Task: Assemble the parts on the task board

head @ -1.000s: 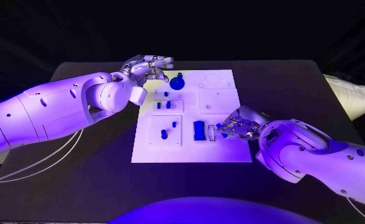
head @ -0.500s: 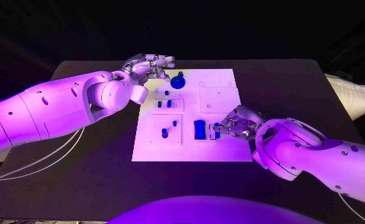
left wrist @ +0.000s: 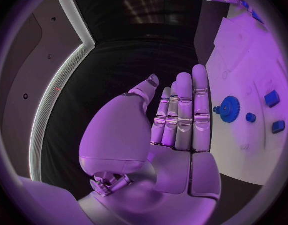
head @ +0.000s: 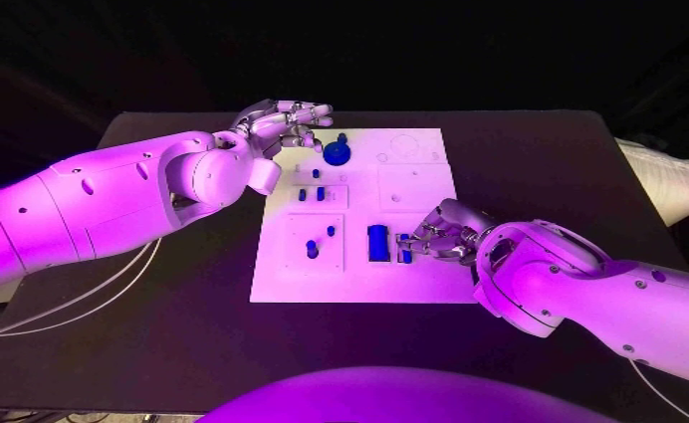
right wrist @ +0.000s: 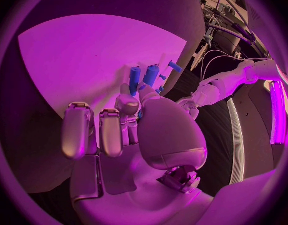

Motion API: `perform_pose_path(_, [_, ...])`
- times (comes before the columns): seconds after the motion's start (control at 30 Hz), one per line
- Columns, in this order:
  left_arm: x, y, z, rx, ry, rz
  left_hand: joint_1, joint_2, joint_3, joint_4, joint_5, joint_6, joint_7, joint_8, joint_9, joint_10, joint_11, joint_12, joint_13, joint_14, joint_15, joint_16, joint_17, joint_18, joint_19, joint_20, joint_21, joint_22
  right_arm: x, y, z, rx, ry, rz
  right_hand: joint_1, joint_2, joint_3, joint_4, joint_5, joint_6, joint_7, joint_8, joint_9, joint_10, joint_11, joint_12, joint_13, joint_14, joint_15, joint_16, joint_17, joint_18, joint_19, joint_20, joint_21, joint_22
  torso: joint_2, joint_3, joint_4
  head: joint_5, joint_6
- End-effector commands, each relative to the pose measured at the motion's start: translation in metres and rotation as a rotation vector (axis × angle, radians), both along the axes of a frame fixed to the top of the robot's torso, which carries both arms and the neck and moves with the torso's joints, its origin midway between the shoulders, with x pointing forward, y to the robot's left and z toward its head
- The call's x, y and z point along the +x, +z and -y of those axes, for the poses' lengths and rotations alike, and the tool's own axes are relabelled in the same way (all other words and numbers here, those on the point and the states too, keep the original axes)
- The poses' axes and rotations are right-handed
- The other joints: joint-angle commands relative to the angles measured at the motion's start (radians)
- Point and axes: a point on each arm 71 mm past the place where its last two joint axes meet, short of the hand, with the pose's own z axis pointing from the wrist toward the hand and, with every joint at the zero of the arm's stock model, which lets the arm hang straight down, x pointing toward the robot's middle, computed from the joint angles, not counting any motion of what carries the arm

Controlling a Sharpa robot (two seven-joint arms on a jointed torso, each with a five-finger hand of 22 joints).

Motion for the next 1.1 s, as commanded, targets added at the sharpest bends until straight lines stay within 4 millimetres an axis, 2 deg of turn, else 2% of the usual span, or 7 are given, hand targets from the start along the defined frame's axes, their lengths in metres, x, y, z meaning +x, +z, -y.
perform_pose_path(0.03, [-0.0008, 0.0009, 0.0026, -0.009, -0.023, 0.003, 0.004, 0.006, -0.006, 0.002, 0.001, 0.005, 0.0, 0.006, -0.001, -0.006, 0.003, 0.004, 0.001, -0.008, -0.002, -0.006, -0.001, 0.019, 0.005, -0.001, -0.004, -0.001, -0.0006, -0.0012, -0.0016, -0.024, 0.02, -0.011, -0.01, 0.0, 0.001, 0.005, 0.005, 0.007, -0.001, 0.007, 0.001, 0.007, 0.0, 0.006, 0.002, 0.066, -0.006, 0.003, 0.03, -0.01, 0.003, -0.002, 0.007, 0.001, 0.0, 0.0005, -0.0003, 0.001, 0.0])
perform_pose_path(0.37, [-0.001, 0.0008, 0.0028, -0.009, -0.025, 0.002, 0.004, 0.006, -0.006, 0.002, 0.001, 0.005, 0.0, 0.006, -0.001, -0.006, 0.003, 0.004, 0.001, -0.008, -0.002, -0.006, -0.001, 0.019, 0.005, -0.001, -0.004, -0.001, 0.0005, -0.0015, -0.0015, -0.033, 0.023, -0.004, -0.02, -0.004, -0.004, 0.012, -0.001, 0.009, -0.001, 0.009, 0.004, 0.009, -0.001, 0.007, 0.004, 0.066, -0.007, 0.003, 0.031, -0.01, 0.004, -0.004, 0.007, 0.001, 0.0, 0.001, -0.0004, 0.003, -0.002])
perform_pose_path(0.5, [-0.001, 0.0009, 0.0026, -0.009, -0.025, 0.001, 0.004, 0.006, -0.006, 0.002, 0.001, 0.005, 0.0, 0.006, -0.001, -0.006, 0.003, 0.004, 0.001, -0.008, -0.002, -0.006, -0.001, 0.019, 0.005, -0.001, -0.004, -0.001, 0.0013, -0.0013, -0.0007, -0.037, 0.02, 0.005, -0.064, -0.019, -0.037, 0.041, -0.024, 0.01, 0.0, 0.01, 0.008, 0.011, 0.001, 0.006, 0.005, 0.066, -0.006, 0.003, 0.03, -0.01, 0.004, -0.004, 0.007, 0.001, 0.001, 0.0014, -0.0009, 0.003, -0.003])
perform_pose_path(0.57, [-0.001, 0.0008, 0.0025, -0.008, -0.024, 0.001, 0.004, 0.007, -0.007, 0.002, 0.001, 0.005, 0.001, 0.006, -0.001, -0.007, 0.003, 0.004, 0.001, -0.008, -0.002, -0.006, -0.001, 0.019, 0.005, -0.001, -0.005, -0.002, 0.0015, -0.0011, -0.0003, -0.039, 0.019, 0.009, -0.098, -0.027, -0.067, 0.066, -0.055, 0.011, -0.001, 0.012, 0.012, 0.012, 0.001, 0.005, 0.006, 0.065, -0.006, 0.002, 0.029, -0.01, 0.003, -0.004, 0.006, 0.001, 0.0, 0.0013, -0.0009, 0.003, -0.003])
perform_pose_path(0.67, [-0.001, 0.0008, 0.0025, -0.008, -0.024, 0.001, 0.004, 0.007, -0.007, 0.002, 0.001, 0.005, 0.001, 0.006, -0.001, -0.007, 0.003, 0.004, 0.001, -0.008, -0.002, -0.006, -0.001, 0.019, 0.005, -0.001, -0.005, -0.002, 0.0018, -0.001, 0.0003, -0.04, 0.017, 0.014, -0.133, -0.02, -0.109, 0.082, -0.111, 0.009, -0.002, 0.013, 0.019, 0.011, -0.001, 0.004, 0.008, 0.065, -0.007, 0.001, 0.028, -0.01, 0.003, -0.005, 0.005, 0.0, 0.0, 0.0012, -0.0008, 0.004, -0.003])
perform_pose_path(0.77, [-0.001, 0.0008, 0.0026, -0.008, -0.025, 0.001, 0.004, 0.007, -0.008, 0.002, 0.001, 0.005, 0.001, 0.006, -0.001, -0.007, 0.003, 0.004, 0.001, -0.008, -0.002, -0.006, -0.002, 0.019, 0.005, -0.001, -0.005, -0.002, 0.0018, -0.0007, 0.0004, -0.042, 0.019, 0.017, -0.152, -0.014, -0.134, 0.082, -0.136, 0.008, -0.003, 0.015, 0.023, 0.012, 0.0, 0.006, 0.013, 0.065, -0.007, 0.001, 0.029, -0.01, 0.003, -0.005, 0.005, 0.001, 0.0, 0.0012, -0.0008, 0.003, -0.004])
perform_pose_path(1.1, [-0.0008, 0.0006, 0.0026, -0.007, -0.027, 0.0, 0.004, 0.007, -0.008, 0.002, 0.001, 0.005, 0.001, 0.006, -0.002, -0.007, 0.003, 0.004, 0.001, -0.008, -0.002, -0.006, -0.002, 0.019, 0.006, -0.001, -0.005, -0.002, -0.001, 0.0021, -0.0003, -0.046, 0.037, 0.034, -0.169, 0.008, -0.156, 0.083, -0.127, 0.015, -0.006, 0.022, 0.031, 0.023, -0.003, 0.032, 0.033, 0.067, -0.009, 0.005, 0.036, -0.011, 0.005, -0.006, 0.007, 0.006, 0.0, 0.0016, -0.0002, 0.0, -0.004])
